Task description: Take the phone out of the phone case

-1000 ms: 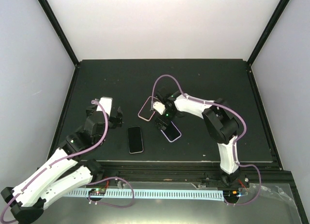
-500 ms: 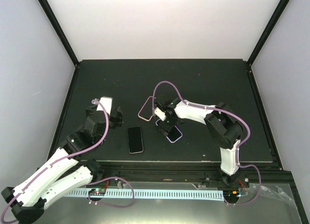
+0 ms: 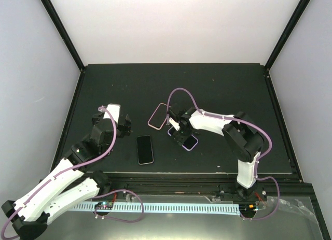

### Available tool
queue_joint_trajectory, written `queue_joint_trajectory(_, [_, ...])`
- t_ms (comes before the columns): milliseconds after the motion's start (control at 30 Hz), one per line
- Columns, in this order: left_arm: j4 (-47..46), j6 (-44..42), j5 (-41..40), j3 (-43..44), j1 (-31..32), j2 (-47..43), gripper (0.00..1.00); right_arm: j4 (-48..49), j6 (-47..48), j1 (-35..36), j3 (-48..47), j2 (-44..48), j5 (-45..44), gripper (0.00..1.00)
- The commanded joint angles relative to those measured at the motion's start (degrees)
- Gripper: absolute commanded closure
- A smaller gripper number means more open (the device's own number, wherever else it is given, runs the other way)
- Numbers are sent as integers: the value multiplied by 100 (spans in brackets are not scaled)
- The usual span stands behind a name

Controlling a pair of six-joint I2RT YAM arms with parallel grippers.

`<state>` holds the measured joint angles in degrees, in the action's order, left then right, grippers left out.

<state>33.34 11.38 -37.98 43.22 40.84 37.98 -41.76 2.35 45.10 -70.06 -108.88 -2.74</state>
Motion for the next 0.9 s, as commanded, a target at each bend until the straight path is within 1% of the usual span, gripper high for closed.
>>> queue_joint_trajectory(0, [-100,-57,-82,18,-35,-18,1,-248,-43,-6,164,-253,-463,28])
queue_joint_trajectory(67, [-100,-57,-79,20,-41,-12,1,-291,17,-1,143,-236,-213,35])
queue_joint_trajectory(200, [-136,-65,8,-7,-37,73,1,-169,61,-34,258,198,-132,39])
queue_joint_trajectory(300, [-116,-49,57,5,-49,202,1,181,195,-93,498,915,214,39])
queue_joint_trajectory(400, [-19,94,88,77,-49,327,1,783,369,-94,993,1877,497,39])
queue_joint_trajectory(467, [88,306,333,209,-45,434,1,1255,427,-91,1382,2476,617,41])
queue_joint_trajectory(500, [130,350,669,315,-41,499,1,1470,453,-94,1605,2754,671,42])
queue_joint_trajectory(533, [172,383,1035,411,-22,566,4,1673,455,-90,1742,2982,708,43])
queue_joint_trajectory(567, [204,499,1398,482,-12,623,10,1859,457,-90,1855,3167,733,43])
queue_joint_trajectory(633, [-35,888,2046,401,78,690,17,2033,482,-90,1873,3466,742,44])
queue_joint_trajectory(700, [-553,1335,2480,121,285,673,22,2095,473,-89,1867,3658,760,43])
queue_joint_trajectory(767, [-1110,1810,2658,-161,513,644,25,2174,468,-91,1930,3849,851,43])
queue_joint_trajectory(867, [-1980,2441,2773,-582,856,668,27,2308,455,-89,2072,4068,967,43])
